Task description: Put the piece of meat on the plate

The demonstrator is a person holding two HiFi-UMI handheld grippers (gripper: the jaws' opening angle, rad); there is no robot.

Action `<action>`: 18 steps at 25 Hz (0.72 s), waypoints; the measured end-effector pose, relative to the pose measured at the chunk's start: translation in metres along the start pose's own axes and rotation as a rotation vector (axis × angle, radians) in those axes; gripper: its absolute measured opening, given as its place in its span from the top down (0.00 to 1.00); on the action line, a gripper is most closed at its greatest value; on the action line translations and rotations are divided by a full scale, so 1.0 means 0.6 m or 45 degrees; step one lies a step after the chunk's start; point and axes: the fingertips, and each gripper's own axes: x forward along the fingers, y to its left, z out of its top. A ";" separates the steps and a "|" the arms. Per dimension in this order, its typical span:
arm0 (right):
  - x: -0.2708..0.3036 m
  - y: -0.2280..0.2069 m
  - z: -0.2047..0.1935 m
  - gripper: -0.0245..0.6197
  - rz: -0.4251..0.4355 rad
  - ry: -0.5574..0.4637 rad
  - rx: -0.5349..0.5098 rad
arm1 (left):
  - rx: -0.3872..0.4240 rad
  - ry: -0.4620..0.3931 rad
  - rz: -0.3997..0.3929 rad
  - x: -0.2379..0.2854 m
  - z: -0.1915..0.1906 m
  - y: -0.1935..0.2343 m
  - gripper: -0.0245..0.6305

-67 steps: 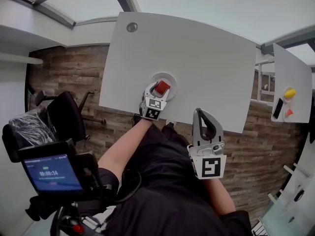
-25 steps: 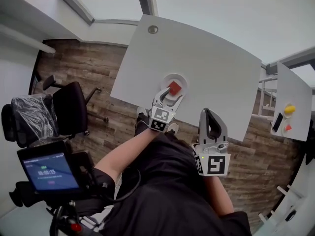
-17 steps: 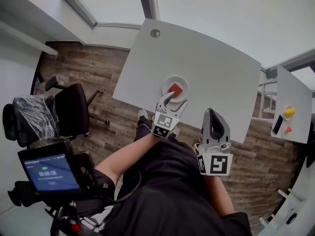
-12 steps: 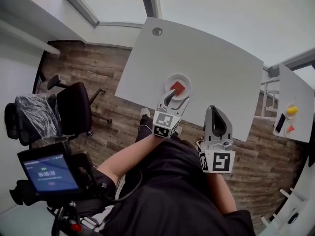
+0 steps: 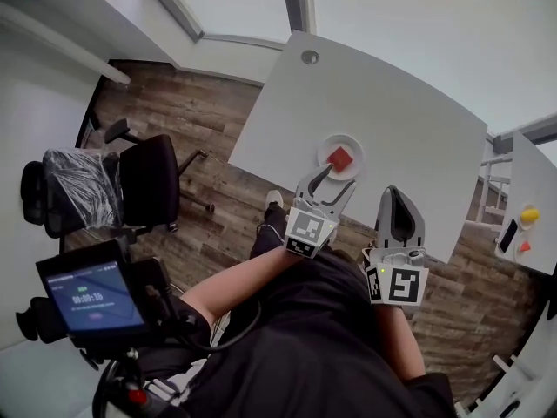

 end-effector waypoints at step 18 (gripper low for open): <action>-0.017 0.000 0.008 0.96 0.037 -0.039 -0.010 | -0.027 -0.156 0.093 -0.054 0.069 -0.004 0.59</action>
